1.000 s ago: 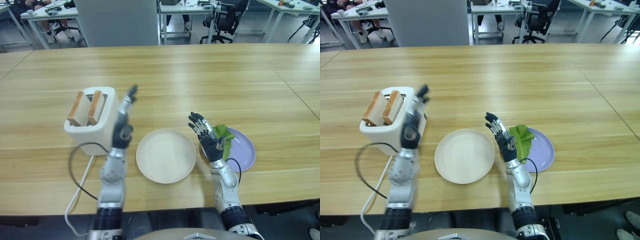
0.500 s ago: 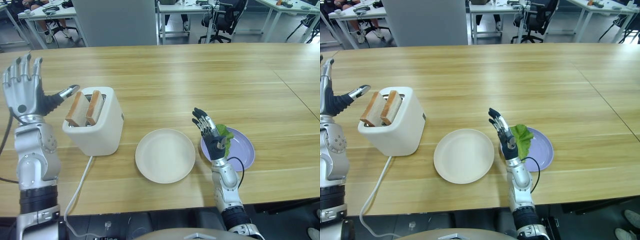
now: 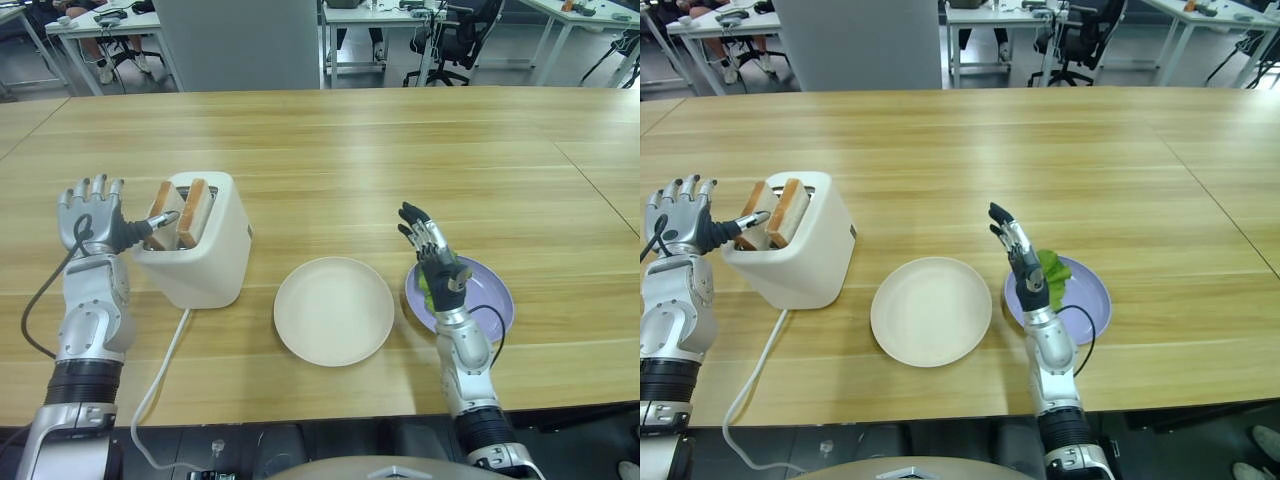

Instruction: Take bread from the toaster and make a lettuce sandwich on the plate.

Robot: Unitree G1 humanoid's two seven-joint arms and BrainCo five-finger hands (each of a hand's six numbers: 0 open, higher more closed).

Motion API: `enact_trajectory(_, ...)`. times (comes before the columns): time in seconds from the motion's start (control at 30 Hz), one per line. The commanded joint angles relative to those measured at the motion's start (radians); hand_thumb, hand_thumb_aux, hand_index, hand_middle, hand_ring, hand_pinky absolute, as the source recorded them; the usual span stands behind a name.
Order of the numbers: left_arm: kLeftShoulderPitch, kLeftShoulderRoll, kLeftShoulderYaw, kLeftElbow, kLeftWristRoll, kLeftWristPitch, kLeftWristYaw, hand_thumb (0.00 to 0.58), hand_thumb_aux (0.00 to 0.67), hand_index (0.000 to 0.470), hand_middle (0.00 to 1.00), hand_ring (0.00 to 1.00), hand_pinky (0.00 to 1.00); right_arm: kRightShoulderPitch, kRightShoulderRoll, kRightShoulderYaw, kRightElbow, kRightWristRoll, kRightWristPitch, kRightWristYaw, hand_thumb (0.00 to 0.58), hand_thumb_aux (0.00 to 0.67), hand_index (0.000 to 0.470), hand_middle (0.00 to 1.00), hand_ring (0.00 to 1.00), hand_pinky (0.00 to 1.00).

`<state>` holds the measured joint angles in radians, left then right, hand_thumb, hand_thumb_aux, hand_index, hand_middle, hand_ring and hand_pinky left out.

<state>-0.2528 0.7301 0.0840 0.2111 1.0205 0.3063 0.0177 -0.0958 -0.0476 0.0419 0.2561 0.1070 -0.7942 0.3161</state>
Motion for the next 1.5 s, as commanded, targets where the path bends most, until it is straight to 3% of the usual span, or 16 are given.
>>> enact_trajectory(0.03, 0.025, 0.01, -0.054, 0.049, -0.021, 0.011, -0.035, 0.0, 0.0, 0.0, 0.0, 0.0, 0.0, 0.034, -0.049, -0.033, -0.058, -0.035, 0.016, -0.022, 0.0, 0.0, 0.0, 0.0, 0.0, 0.0)
enact_trajectory(0.23, 0.028, 0.019, -0.085, 0.045, -0.053, 0.022, -0.063, 0.0, 0.0, 0.0, 0.0, 0.0, 0.0, 0.053, -0.114, -0.076, -0.094, -0.061, 0.033, -0.05, 0.0, 0.0, 0.0, 0.0, 0.0, 0.0)
enact_trajectory(0.27, 0.026, 0.018, -0.088, 0.046, -0.063, 0.018, -0.065, 0.201, 0.129, 0.088, 0.0, 0.0, 0.0, 0.051, -0.128, -0.088, -0.091, -0.077, 0.036, -0.061, 0.0, 0.0, 0.0, 0.0, 0.0, 0.0)
enact_trajectory(0.33, 0.023, 0.014, -0.093, 0.048, -0.086, 0.007, -0.063, 0.462, 0.368, 0.253, 0.0, 0.0, 0.0, 0.045, -0.153, -0.106, -0.082, -0.111, 0.043, -0.084, 0.0, 0.0, 0.0, 0.0, 0.0, 0.0)
enact_trajectory(0.37, 0.021, 0.011, -0.092, 0.043, -0.101, -0.001, -0.06, 0.493, 0.41, 0.281, 0.0, 0.0, 0.0, 0.042, -0.166, -0.115, -0.073, -0.134, 0.047, -0.098, 0.0, 0.0, 0.0, 0.0, 0.0, 0.0)
enact_trajectory(0.4, 0.025, 0.008, -0.089, 0.032, -0.115, -0.009, -0.054, 0.571, 0.586, 0.402, 0.0, 0.0, 0.0, 0.037, -0.18, -0.123, -0.063, -0.158, 0.049, -0.111, 0.0, 0.0, 0.0, 0.0, 0.0, 0.0)
enact_trajectory(0.43, 0.027, 0.004, -0.083, 0.019, -0.135, -0.02, -0.048, 0.58, 0.67, 0.46, 0.0, 0.0, 0.0, 0.033, -0.197, -0.131, -0.051, -0.192, 0.055, -0.129, 0.0, 0.0, 0.0, 0.0, 0.0, 0.0)
enact_trajectory(0.53, 0.03, -0.013, -0.077, -0.021, -0.194, -0.057, -0.048, 0.58, 0.67, 0.46, 0.04, 0.04, 0.04, 0.023, -0.243, -0.14, -0.011, -0.301, 0.08, -0.189, 0.0, 0.0, 0.0, 0.0, 0.0, 0.0)
enact_trajectory(0.57, 0.03, -0.017, -0.077, -0.029, -0.207, -0.068, -0.046, 0.58, 0.67, 0.46, 0.27, 0.27, 0.27, 0.021, -0.256, -0.14, 0.003, -0.331, 0.09, -0.208, 0.0, 0.0, 0.0, 0.0, 0.0, 0.0)
enact_trajectory(0.63, 0.034, -0.035, -0.073, -0.054, -0.246, -0.091, -0.044, 0.58, 0.67, 0.46, 0.31, 0.31, 0.31, 0.012, -0.282, -0.14, 0.044, -0.387, 0.111, -0.25, 0.0, 0.0, 0.0, 0.0, 0.0, 0.0)
enact_trajectory(0.67, 0.033, -0.041, -0.07, -0.062, -0.259, -0.097, -0.04, 0.58, 0.67, 0.46, 0.44, 0.44, 0.44, 0.008, -0.295, -0.136, 0.064, -0.409, 0.121, -0.266, 0.0, 0.0, 0.0, 0.0, 0.0, 0.0)
enact_trajectory(0.7, 0.034, -0.05, -0.062, -0.071, -0.283, -0.112, -0.035, 0.58, 0.67, 0.46, 0.79, 0.79, 0.79, 0.005, -0.309, -0.132, 0.086, -0.434, 0.14, -0.284, 0.0, 0.0, 0.0, 0.0, 0.0, 0.0)
enact_trajectory(0.77, 0.034, -0.057, -0.05, -0.086, -0.301, -0.127, -0.01, 0.58, 0.67, 0.46, 0.83, 0.83, 0.83, -0.001, -0.339, -0.115, 0.121, -0.489, 0.179, -0.309, 0.0, 0.0, 0.0, 0.0, 0.0, 0.0)
enact_trajectory(0.8, 0.034, -0.06, -0.045, -0.088, -0.312, -0.135, -0.002, 0.58, 0.67, 0.46, 1.0, 1.0, 1.0, -0.002, -0.352, -0.105, 0.134, -0.515, 0.193, -0.322, 0.0, 0.0, 0.0, 0.0, 0.0, 0.0)
enact_trajectory(1.23, 0.028, -0.022, 0.039, -0.161, -0.3, -0.164, 0.185, 0.58, 0.67, 0.46, 1.0, 1.0, 1.0, -0.027, -0.511, 0.074, 0.222, -0.858, 0.416, -0.49, 0.0, 0.0, 0.0, 0.0, 0.0, 0.0)
enact_trajectory(1.5, 0.053, 0.003, 0.155, -0.376, -0.278, -0.213, 0.302, 0.58, 0.67, 0.46, 1.0, 1.0, 1.0, -0.046, -0.549, 0.191, 0.249, -0.975, 0.543, -0.512, 0.031, 0.018, 0.013, 0.0, 0.0, 0.0)
